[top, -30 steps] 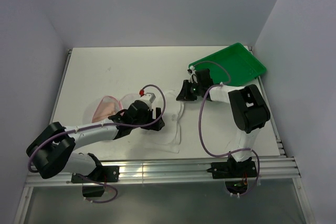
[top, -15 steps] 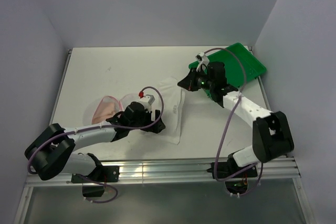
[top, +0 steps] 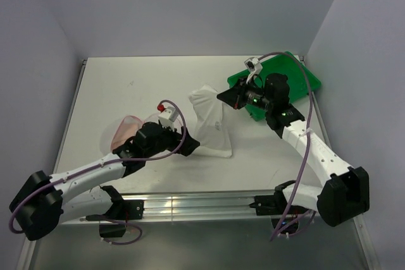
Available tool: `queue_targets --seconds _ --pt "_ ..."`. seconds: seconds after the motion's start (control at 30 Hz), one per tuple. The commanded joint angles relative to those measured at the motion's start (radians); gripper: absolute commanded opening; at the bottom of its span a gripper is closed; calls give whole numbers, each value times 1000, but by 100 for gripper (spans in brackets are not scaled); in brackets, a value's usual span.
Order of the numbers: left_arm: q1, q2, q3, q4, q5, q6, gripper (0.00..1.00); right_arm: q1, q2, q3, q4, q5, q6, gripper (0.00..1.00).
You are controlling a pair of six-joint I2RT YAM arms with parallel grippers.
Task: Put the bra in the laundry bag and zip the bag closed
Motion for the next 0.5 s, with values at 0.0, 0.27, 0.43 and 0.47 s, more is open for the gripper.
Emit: queue_targets --seconds 0.0,0.27,0.43,0.47 --pt "4 -62 -21 15 -84 22 96 -3 -69 56 23 -53 19 0" --pt "4 -38 -4 123 -58 65 98 -2 -108 81 64 -110 80 0" --pt "4 22 31 196 -48 83 97 -2 -111 96 89 -147 109 0" --pt "2 31 36 207 -45 82 97 -2 -109 97 92 -153 111 0"
